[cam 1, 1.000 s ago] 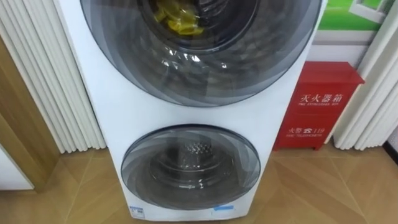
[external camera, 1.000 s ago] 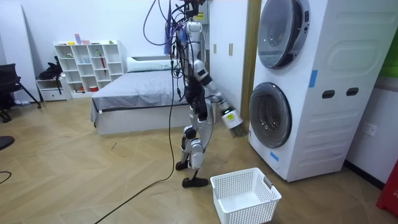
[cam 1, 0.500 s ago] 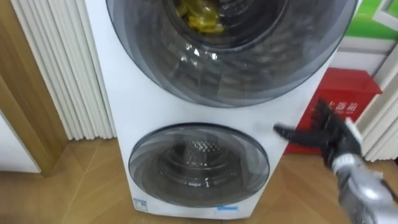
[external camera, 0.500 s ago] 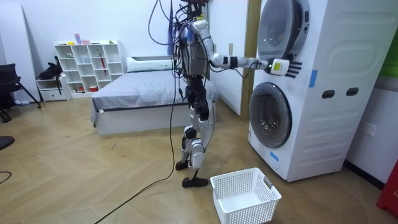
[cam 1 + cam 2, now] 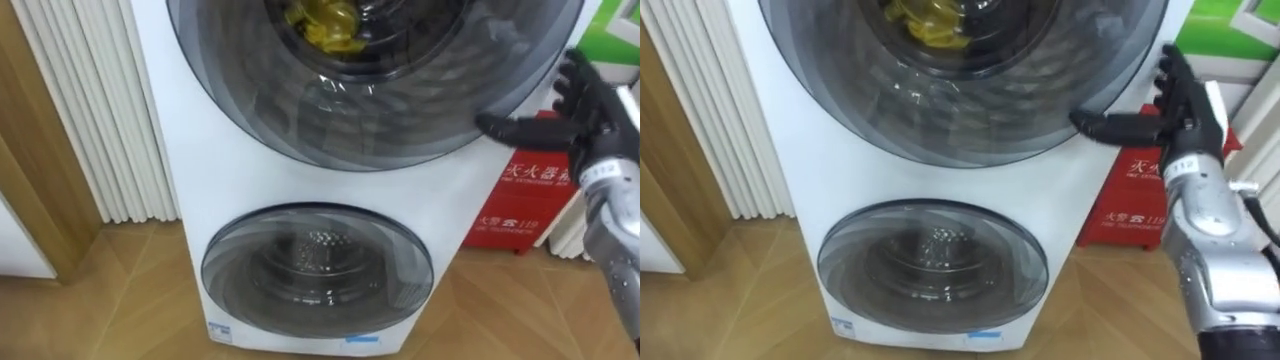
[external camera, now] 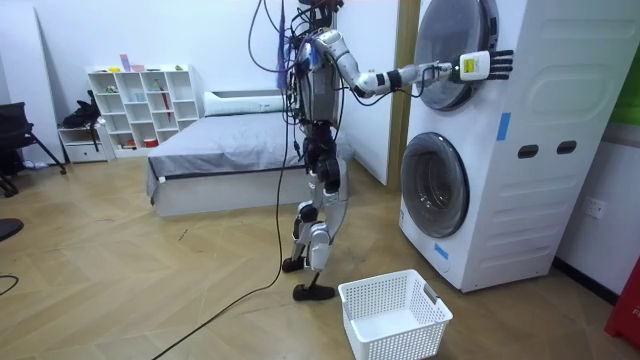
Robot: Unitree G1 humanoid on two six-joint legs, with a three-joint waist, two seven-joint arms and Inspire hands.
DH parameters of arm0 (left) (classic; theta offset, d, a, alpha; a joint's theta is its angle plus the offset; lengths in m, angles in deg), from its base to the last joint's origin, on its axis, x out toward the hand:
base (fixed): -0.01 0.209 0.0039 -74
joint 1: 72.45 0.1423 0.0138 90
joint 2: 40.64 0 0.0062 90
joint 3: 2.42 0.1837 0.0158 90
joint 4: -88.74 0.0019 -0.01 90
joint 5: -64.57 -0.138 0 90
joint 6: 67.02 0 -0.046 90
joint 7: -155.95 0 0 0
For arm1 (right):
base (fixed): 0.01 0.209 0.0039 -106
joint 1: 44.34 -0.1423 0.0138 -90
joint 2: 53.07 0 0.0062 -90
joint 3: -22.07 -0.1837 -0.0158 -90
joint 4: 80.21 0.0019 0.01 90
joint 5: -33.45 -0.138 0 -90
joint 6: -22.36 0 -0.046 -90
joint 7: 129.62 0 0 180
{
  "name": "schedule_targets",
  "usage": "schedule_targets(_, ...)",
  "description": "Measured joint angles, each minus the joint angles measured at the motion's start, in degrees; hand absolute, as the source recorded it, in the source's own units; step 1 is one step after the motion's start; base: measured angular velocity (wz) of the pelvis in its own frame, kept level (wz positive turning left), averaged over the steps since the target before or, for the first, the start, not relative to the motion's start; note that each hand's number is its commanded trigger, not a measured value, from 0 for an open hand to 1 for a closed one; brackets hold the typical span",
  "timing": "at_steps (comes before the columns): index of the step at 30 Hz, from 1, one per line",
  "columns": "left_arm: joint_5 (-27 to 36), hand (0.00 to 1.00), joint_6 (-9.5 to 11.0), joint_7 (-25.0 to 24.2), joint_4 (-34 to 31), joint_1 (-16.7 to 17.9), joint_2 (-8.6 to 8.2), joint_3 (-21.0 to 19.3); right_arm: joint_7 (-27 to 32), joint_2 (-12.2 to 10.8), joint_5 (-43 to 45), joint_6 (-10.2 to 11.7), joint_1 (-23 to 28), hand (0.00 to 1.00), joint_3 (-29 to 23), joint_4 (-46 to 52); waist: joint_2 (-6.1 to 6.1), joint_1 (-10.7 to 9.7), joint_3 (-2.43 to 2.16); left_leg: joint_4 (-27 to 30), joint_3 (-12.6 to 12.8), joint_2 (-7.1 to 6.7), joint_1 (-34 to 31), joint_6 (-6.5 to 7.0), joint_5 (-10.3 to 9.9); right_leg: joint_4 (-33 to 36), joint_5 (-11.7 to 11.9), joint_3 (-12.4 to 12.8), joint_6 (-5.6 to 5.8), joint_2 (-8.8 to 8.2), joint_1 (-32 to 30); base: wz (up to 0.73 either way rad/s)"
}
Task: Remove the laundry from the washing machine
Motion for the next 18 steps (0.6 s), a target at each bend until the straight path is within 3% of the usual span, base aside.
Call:
schedule_targets(7,0.0,0.00,0.1,-0.5,-0.8,0.0,0.20,-0.2,0.6,0.8,-0.2,-0.6,0.0,0.00,0.0,1.7,-0.30,-0.3,-0.10,0.2,0.4,0.01,0.1,0.00,0.0,0.0,0.0,0.0,0.00,-0.31,-0.2,-0.08)
schedule_targets(9,0.0,0.00,0.1,-0.5,-1.2,0.1,0.35,-0.4,0.8,0.8,-0.1,-1.1,0.0,0.00,0.4,4.2,-0.92,-0.2,-0.06,2.6,0.9,-0.27,-1.0,-0.08,-0.1,-0.1,0.1,2.4,-0.05,-0.77,0.0,-0.07)
schedule_targets(10,0.0,0.00,0.2,-0.5,-1.3,0.0,0.55,-0.4,1.0,0.8,0.0,-1.1,0.0,0.00,0.5,5.1,-1.70,-0.2,0.12,4.3,1.0,-0.85,-2.5,-0.47,-1.3,-0.2,0.1,4.4,-0.07,-1.44,0.2,0.23)
schedule_targets(11,-0.1,0.00,0.5,-0.5,-1.5,-0.2,0.57,-0.2,2.1,1.2,0.7,-2.3,0.1,0.00,0.1,7.1,-2.29,-1.1,0.17,2.4,0.4,-1.78,-6.1,-0.17,-1.0,0.0,0.1,7.8,-0.05,-2.10,0.0,0.38)
schedule_targets(12,-0.4,0.00,0.5,-0.5,-1.6,0.0,0.90,0.2,3.2,1.0,1.6,-2.7,0.9,0.00,-0.2,7.5,-2.78,-1.0,-0.22,1.3,1.7,-1.90,-8.9,1.74,2.7,0.7,-0.5,8.6,0.92,-2.52,-0.3,0.15)
schedule_targets(13,-0.7,0.00,0.3,-0.5,-1.5,0.6,0.98,0.2,3.3,0.8,1.6,-3.3,1.2,0.00,0.0,7.6,-3.13,-0.4,-0.70,1.9,2.1,-2.09,-8.2,1.90,3.2,1.1,-0.6,8.2,1.55,-2.73,-0.6,-0.29)
schedule_targets(14,-1.1,0.00,-0.1,-0.5,-1.0,0.7,1.01,0.4,2.9,0.8,1.7,-4.3,1.2,0.00,-0.1,8.3,-2.88,0.2,-0.54,1.9,1.0,-2.00,-6.8,2.08,3.3,2.9,-0.7,5.5,2.28,-2.40,-1.2,-0.67)
schedule_targets(15,-1.2,0.00,-0.3,-0.5,-0.5,1.0,1.18,0.6,2.3,0.8,1.9,-4.2,1.2,0.00,-0.2,10.1,-1.91,0.4,-0.17,1.7,-3.6,-1.37,-5.9,2.07,3.3,3.1,-2.1,4.6,2.25,-1.77,-2.6,-0.68)
schedule_targets(16,-1.2,0.00,-0.3,-0.5,-0.2,1.0,1.33,0.5,2.0,0.8,2.0,-4.1,1.1,0.00,-0.1,11.8,-1.61,1.0,-0.05,1.7,-6.0,-1.09,-6.0,2.03,3.3,1.1,-1.7,4.5,1.63,-1.01,-3.6,-0.71)
schedule_targets(17,-1.2,0.00,-0.2,-0.5,0.9,0.9,1.63,0.0,1.7,0.8,2.5,-3.6,0.9,0.00,0.5,16.5,-1.33,1.6,0.31,1.9,-7.9,-1.08,-6.6,1.04,2.9,-3.1,4.7,3.8,-0.26,-0.49,-4.9,-0.19)
schedule_targets(18,-1.2,0.00,-0.4,-0.7,2.1,0.1,1.02,-0.2,1.9,0.9,3.1,-2.0,1.1,0.00,1.0,19.5,-0.27,0.0,0.19,1.6,-7.9,-0.32,-6.2,-0.28,1.8,-2.1,4.7,1.3,0.06,-0.22,-4.3,0.08)
